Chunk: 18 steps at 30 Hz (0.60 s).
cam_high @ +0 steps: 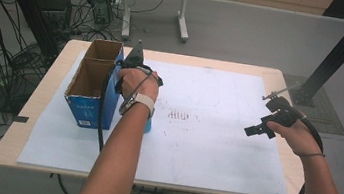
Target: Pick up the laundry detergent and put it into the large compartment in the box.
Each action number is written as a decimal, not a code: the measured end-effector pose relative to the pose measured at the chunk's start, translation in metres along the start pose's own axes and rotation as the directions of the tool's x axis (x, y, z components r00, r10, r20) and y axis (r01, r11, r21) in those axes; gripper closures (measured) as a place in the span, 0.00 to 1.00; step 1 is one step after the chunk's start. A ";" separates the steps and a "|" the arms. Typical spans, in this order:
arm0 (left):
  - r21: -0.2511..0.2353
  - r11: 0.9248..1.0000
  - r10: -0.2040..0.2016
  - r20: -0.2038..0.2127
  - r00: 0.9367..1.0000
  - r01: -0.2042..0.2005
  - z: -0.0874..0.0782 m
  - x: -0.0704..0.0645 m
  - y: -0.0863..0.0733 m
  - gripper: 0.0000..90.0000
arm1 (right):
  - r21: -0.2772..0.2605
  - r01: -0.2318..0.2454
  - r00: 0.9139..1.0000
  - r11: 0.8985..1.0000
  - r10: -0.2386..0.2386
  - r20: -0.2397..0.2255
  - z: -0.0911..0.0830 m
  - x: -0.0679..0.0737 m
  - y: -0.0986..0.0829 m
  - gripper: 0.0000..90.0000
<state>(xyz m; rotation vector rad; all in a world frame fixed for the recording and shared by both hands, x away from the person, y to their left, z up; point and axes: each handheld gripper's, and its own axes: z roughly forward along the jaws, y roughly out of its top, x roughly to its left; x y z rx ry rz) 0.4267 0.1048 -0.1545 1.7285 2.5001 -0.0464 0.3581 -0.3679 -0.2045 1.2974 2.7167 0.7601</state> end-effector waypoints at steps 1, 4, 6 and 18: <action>0.006 1.000 0.006 -0.005 1.000 -0.006 0.000 -0.001 0.001 0.26 | -0.001 0.001 1.000 1.000 -0.001 0.001 0.000 0.000 0.000 0.07; 0.002 1.000 0.012 -0.014 1.000 -0.012 0.001 -0.001 0.001 0.32 | -0.001 -0.004 1.000 1.000 0.004 0.002 -0.001 0.000 -0.001 0.07; 0.008 1.000 0.019 -0.012 1.000 -0.019 0.001 -0.002 0.001 0.35 | 0.001 -0.005 1.000 1.000 0.005 0.005 -0.002 0.000 -0.001 0.07; 0.004 0.999 0.037 -0.034 0.999 -0.036 0.002 -0.007 0.001 0.37 | 0.001 -0.009 1.000 1.000 0.009 0.006 -0.003 -0.001 -0.003 0.07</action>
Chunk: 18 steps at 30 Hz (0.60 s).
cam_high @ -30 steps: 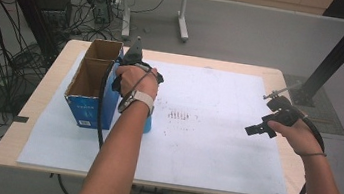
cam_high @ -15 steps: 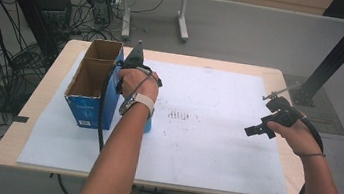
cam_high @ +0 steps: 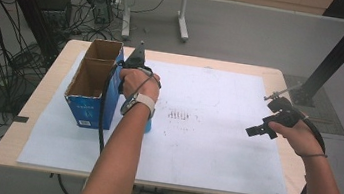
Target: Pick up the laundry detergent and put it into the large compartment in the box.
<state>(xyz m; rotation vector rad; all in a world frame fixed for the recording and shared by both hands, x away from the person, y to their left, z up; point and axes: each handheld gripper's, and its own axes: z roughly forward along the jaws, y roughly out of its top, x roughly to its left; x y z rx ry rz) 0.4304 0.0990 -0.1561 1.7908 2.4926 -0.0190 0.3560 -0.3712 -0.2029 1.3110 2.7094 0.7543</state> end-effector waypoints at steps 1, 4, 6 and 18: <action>-0.004 1.000 0.002 -0.003 1.000 -0.002 0.000 0.000 -0.001 0.37 | 0.000 -0.002 1.000 1.000 0.002 0.000 0.000 0.000 0.000 0.07; -0.010 1.000 -0.008 -0.005 1.000 0.008 0.001 -0.002 -0.002 0.37 | 0.001 -0.004 1.000 1.000 0.004 0.000 0.000 -0.001 0.000 0.07; -0.004 1.000 0.007 -0.008 1.000 -0.007 0.000 -0.002 -0.001 0.37 | 0.002 -0.004 1.000 1.000 0.004 0.001 0.000 -0.001 0.000 0.07; -0.009 1.000 0.003 -0.008 1.000 -0.003 0.000 -0.002 -0.002 0.37 | 0.007 -0.006 1.000 1.000 0.006 0.005 -0.001 -0.001 0.000 0.07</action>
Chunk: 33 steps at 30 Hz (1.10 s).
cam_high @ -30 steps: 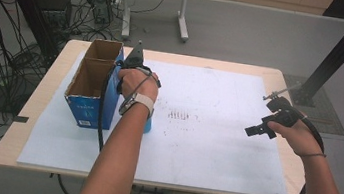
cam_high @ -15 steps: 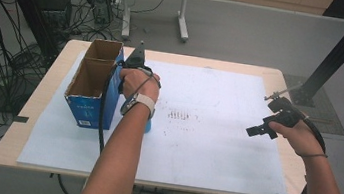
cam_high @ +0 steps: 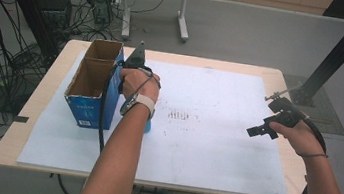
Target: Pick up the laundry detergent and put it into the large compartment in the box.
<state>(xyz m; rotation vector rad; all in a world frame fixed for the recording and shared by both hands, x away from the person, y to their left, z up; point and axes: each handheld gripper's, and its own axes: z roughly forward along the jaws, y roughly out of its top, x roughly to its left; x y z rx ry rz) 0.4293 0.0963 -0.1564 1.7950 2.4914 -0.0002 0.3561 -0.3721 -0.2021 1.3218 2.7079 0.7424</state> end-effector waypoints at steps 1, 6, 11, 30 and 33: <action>0.001 1.000 0.001 -0.001 1.000 -0.001 0.000 0.000 0.000 0.37 | 0.001 0.000 1.000 1.000 0.000 0.001 0.000 0.000 0.000 0.07; -0.002 1.000 0.000 0.002 1.000 0.000 0.000 0.000 -0.001 0.37 | 0.004 0.003 1.000 1.000 -0.003 0.002 0.000 0.001 0.002 0.07; -0.006 1.000 0.004 -0.002 1.000 -0.004 0.000 0.000 -0.001 0.37 | 0.003 0.007 1.000 1.000 -0.007 0.003 0.000 0.001 0.002 0.07; -0.015 1.000 0.004 -0.005 1.000 -0.004 0.000 -0.001 -0.004 0.38 | 0.003 -0.005 1.000 1.000 0.005 0.002 0.000 -0.001 -0.001 0.07; -0.016 1.000 0.002 -0.003 1.000 -0.002 0.000 -0.001 -0.004 0.38 | 0.002 -0.005 1.000 1.000 0.005 0.002 -0.001 -0.001 -0.001 0.07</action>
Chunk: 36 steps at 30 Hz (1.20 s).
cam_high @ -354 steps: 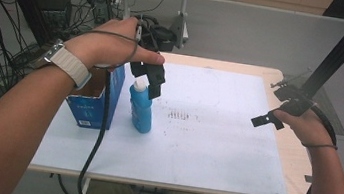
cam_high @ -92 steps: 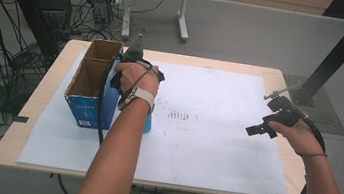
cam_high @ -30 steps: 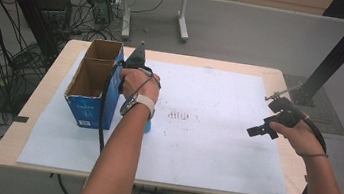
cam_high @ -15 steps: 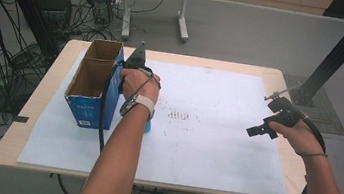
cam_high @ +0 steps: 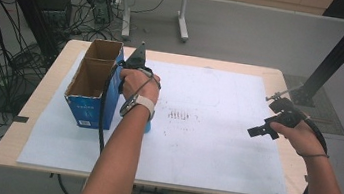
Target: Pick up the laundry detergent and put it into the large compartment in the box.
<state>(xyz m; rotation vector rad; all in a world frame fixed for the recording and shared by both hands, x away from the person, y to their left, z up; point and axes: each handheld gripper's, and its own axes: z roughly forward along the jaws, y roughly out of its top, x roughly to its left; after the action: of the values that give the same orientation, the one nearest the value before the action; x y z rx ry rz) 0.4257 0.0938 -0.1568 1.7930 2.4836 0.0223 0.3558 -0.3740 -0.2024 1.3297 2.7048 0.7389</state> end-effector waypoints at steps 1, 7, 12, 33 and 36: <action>-0.001 1.000 0.000 0.000 1.000 0.000 0.000 0.000 0.000 0.38 | 0.000 0.001 1.000 1.000 -0.001 -0.001 0.000 0.000 0.000 0.07; -0.003 1.000 0.001 -0.002 1.000 -0.001 0.000 0.000 -0.001 0.38 | -0.001 0.002 1.000 1.000 -0.002 0.001 0.000 0.000 0.000 0.07; -0.005 1.000 0.003 -0.003 1.000 -0.003 0.000 -0.001 -0.001 0.38 | 0.000 -0.001 1.000 1.000 0.001 0.002 0.000 0.000 -0.001 0.07; -0.010 1.000 0.009 -0.004 1.000 -0.009 0.000 -0.001 -0.003 0.37 | -0.002 0.005 1.000 1.000 -0.005 0.002 0.000 0.002 0.001 0.07; -0.005 1.000 0.017 -0.005 1.000 -0.017 0.000 -0.001 -0.002 0.37 | -0.002 0.003 1.000 1.000 -0.003 0.000 -0.001 0.002 0.000 0.07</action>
<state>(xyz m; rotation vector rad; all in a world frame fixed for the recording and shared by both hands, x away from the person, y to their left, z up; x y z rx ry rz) 0.4240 0.0925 -0.1567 1.8139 2.4700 0.0342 0.3548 -0.3728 -0.2014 1.3245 2.7047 0.7406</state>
